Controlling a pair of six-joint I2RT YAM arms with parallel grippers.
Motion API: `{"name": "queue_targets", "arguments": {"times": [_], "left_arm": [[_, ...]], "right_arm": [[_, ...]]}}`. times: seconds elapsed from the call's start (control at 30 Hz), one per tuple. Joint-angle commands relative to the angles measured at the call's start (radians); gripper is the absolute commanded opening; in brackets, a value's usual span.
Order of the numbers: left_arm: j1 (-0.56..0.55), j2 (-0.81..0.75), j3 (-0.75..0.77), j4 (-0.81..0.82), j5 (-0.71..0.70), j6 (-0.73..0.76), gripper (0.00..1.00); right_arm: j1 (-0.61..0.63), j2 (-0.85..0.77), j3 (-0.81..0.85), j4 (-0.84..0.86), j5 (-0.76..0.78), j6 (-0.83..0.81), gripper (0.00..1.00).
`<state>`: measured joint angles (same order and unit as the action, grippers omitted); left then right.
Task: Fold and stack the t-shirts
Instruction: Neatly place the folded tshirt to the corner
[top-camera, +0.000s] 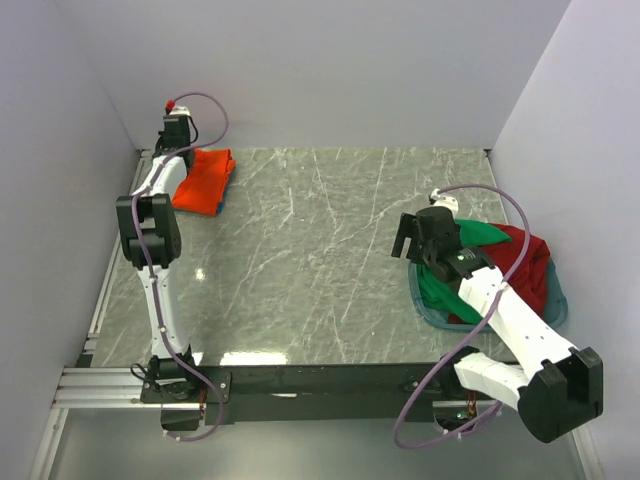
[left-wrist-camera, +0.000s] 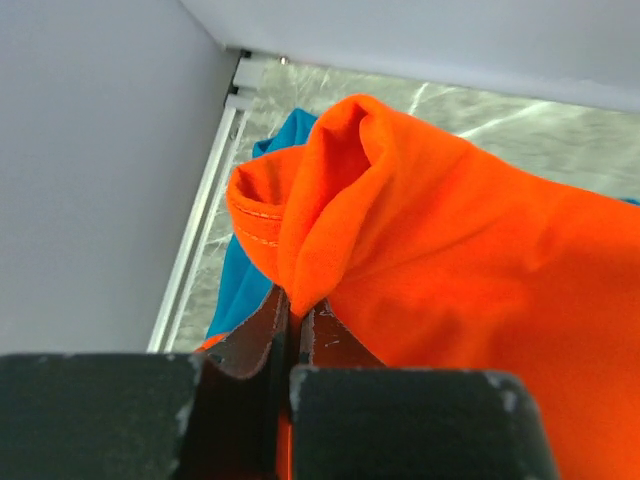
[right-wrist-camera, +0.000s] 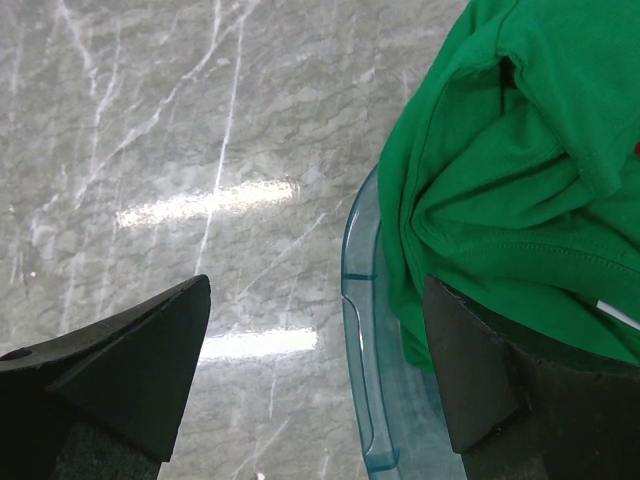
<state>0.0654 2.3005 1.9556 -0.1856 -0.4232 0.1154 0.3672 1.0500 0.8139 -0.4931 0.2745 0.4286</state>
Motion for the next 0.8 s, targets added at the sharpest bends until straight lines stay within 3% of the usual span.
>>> {"name": "queue_targets", "arguments": {"times": [0.0,0.03,0.13,0.17,0.2,0.23,0.4,0.53,0.57,0.63,0.77], "left_arm": [[0.034,0.04,0.114,-0.012,-0.006,-0.063,0.01],[0.037,0.063,0.126,-0.024,-0.014,-0.077,0.01],[0.053,0.073,0.14,-0.028,-0.044,-0.079,0.24],[0.056,0.068,0.125,-0.008,-0.058,-0.079,0.57],[0.065,0.066,0.118,-0.003,-0.08,-0.082,0.84],[0.071,0.059,0.117,-0.003,-0.091,-0.097,0.99],[0.088,0.002,0.152,-0.075,-0.167,-0.201,0.99],[0.088,-0.137,0.163,-0.172,-0.057,-0.301,0.99],[0.088,-0.209,0.157,-0.246,0.036,-0.369,1.0],[0.089,-0.258,0.148,-0.291,0.046,-0.428,0.99],[0.086,-0.415,0.012,-0.368,0.132,-0.58,0.99]], "right_arm": [[-0.008,0.03,0.044,-0.004,0.031,0.009,0.92],[-0.007,0.036,0.048,-0.005,0.034,0.01,0.92],[-0.008,0.051,0.057,-0.015,0.038,0.019,0.92],[-0.008,0.053,0.06,-0.018,0.041,0.022,0.92],[-0.007,0.056,0.062,-0.019,0.043,0.027,0.92],[-0.007,0.056,0.065,-0.021,0.046,0.032,0.92],[-0.008,0.012,0.079,-0.032,0.042,0.039,0.93],[-0.008,-0.063,0.07,-0.039,0.04,0.041,0.93],[-0.008,-0.112,0.05,-0.042,0.031,0.038,0.94],[-0.007,-0.145,0.042,-0.041,0.02,0.033,0.94],[-0.007,-0.209,0.005,-0.036,-0.03,0.03,0.95]]}}
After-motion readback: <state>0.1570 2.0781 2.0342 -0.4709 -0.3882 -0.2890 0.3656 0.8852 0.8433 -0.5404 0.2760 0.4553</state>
